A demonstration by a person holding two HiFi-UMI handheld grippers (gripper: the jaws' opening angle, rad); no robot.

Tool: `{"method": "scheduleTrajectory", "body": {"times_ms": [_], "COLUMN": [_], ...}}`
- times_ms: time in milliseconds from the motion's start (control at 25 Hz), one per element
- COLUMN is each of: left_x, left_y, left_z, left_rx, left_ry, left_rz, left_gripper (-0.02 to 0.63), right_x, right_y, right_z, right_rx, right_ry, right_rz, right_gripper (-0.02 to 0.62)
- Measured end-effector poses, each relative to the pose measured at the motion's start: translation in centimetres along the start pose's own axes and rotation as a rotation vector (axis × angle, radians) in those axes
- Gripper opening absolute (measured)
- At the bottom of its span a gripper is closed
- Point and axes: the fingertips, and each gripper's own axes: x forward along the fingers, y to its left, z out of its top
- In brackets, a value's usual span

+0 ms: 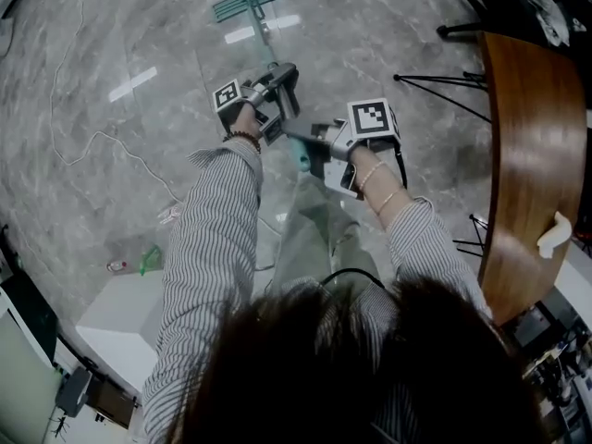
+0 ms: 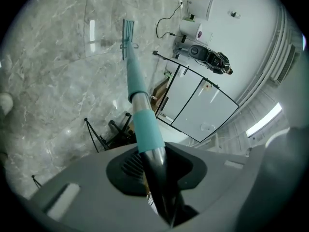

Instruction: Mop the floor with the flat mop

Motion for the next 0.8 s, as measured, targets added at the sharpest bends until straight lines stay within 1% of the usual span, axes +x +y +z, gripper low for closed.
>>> {"method": "scheduleTrajectory", "body": {"times_ms": [240, 440, 640, 720, 800], "left_x": [-1.7, -3.7, -4.3, -5.5, -7.7], "left_y": [1.9, 3.8, 3.4, 4.6, 7.2], "left_z": [-1.9, -5.1, -5.8, -7.7, -11.2], "left_rx": [-0.001, -0.008, -0.019, -0.021, -0.025], "left_ry": [0.0, 0.002, -0.005, -0.004, -0.011], "left_rz": [0.028, 0.008, -0.001, 0.003, -0.002], "left_gripper": [0.087, 0.087, 0.087, 0.086, 0.086], "right_x": [-0.8, -2.5, -2.4, -3.3, -5.4], "right_y": [-1.7, -3.6, -3.1, -4.2, -6.6], "right_z": [-2.5, -6.0, -7.0, -9.1, -12.8], "right_rx": [0.016, -0.005, -0.033, -0.056, -0.063], "right_ry": [0.006, 0.028, 0.11, 0.143, 0.162], "right_rz": [-0.011, -0.03, -0.08, -0.095, -0.093], "right_gripper": [0.152, 0.152, 0.152, 0.152, 0.152]}}
